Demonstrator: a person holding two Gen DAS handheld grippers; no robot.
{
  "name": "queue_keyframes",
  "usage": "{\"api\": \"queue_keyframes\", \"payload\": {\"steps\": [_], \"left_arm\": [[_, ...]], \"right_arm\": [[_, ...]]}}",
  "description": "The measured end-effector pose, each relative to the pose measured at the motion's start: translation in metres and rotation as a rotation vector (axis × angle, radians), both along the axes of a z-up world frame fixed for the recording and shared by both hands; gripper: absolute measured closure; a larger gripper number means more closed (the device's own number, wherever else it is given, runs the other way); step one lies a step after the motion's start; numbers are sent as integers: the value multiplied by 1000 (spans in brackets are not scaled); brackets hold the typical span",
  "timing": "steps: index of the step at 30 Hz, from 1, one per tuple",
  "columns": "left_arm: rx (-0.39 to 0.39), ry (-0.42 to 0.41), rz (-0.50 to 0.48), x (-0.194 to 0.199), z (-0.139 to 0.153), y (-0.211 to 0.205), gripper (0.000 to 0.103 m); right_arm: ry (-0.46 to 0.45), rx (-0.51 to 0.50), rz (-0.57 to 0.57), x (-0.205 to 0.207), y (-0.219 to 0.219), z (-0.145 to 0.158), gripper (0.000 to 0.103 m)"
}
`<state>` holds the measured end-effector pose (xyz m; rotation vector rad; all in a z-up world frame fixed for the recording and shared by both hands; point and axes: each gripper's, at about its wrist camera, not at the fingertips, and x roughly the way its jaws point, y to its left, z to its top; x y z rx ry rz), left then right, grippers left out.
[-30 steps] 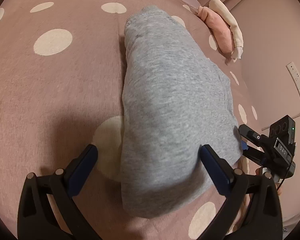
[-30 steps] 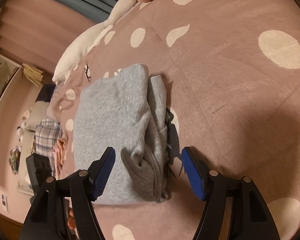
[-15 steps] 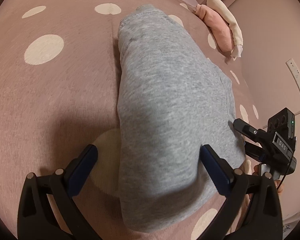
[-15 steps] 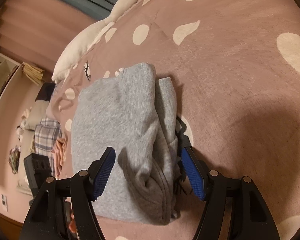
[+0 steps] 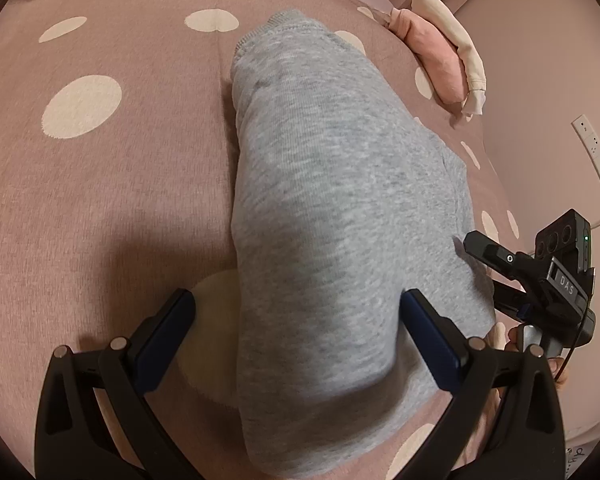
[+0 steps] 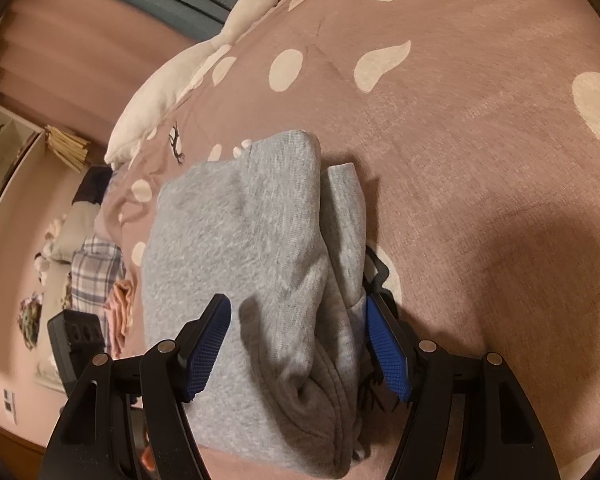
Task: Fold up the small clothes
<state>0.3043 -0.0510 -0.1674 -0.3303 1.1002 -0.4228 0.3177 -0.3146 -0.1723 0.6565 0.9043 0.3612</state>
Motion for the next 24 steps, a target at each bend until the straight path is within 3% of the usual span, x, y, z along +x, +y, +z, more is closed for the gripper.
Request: {"api": "queue_keyframes", "payload": {"steps": [24], "left_arm": [[-3,3,-1,8,-1,1,0]], "right_arm": [[-2,6,4,7,3,-1,34]]}}
